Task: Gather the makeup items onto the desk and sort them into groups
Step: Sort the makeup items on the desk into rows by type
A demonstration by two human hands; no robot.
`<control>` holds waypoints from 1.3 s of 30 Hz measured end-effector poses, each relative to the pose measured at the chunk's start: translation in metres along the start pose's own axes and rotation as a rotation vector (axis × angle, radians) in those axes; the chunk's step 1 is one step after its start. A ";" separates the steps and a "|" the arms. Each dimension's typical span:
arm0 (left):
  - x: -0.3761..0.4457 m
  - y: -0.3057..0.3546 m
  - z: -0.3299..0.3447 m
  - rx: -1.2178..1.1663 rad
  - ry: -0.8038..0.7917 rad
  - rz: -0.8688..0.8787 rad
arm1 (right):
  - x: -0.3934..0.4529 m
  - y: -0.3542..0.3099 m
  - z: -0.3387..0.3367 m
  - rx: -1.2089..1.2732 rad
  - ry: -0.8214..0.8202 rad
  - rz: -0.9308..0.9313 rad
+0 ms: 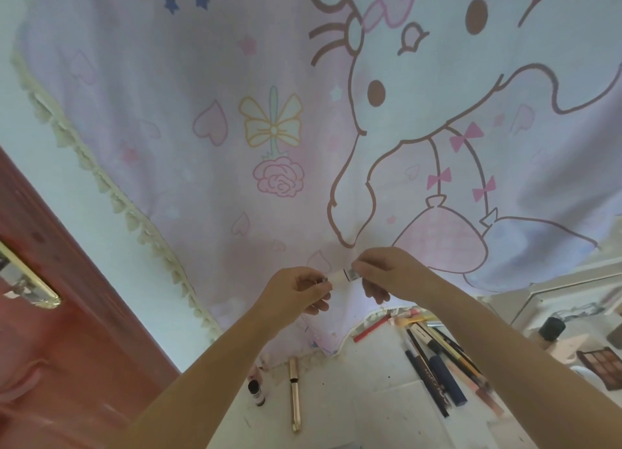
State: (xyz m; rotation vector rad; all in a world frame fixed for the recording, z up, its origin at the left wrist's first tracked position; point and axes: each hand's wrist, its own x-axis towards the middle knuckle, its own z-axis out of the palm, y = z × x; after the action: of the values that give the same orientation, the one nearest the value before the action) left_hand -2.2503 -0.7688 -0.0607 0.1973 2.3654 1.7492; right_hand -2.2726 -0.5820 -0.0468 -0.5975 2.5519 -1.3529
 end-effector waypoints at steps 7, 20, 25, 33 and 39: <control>-0.002 -0.002 -0.001 -0.052 0.031 -0.017 | 0.000 0.001 -0.001 0.167 -0.015 0.000; -0.008 -0.004 -0.006 -0.093 0.070 -0.036 | 0.004 0.008 0.007 0.233 0.003 -0.051; -0.009 -0.009 -0.007 -0.072 0.068 -0.040 | 0.006 0.006 0.011 0.066 -0.006 -0.041; -0.009 -0.017 -0.009 -0.088 0.063 -0.077 | 0.008 0.009 0.016 0.167 -0.036 0.007; -0.008 -0.020 -0.008 -0.056 0.069 -0.077 | 0.007 0.014 0.017 0.115 0.012 -0.018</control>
State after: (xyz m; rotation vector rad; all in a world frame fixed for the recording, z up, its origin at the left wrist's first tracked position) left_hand -2.2445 -0.7839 -0.0773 0.0374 2.3342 1.8114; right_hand -2.2768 -0.5914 -0.0676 -0.5944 2.4628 -1.5010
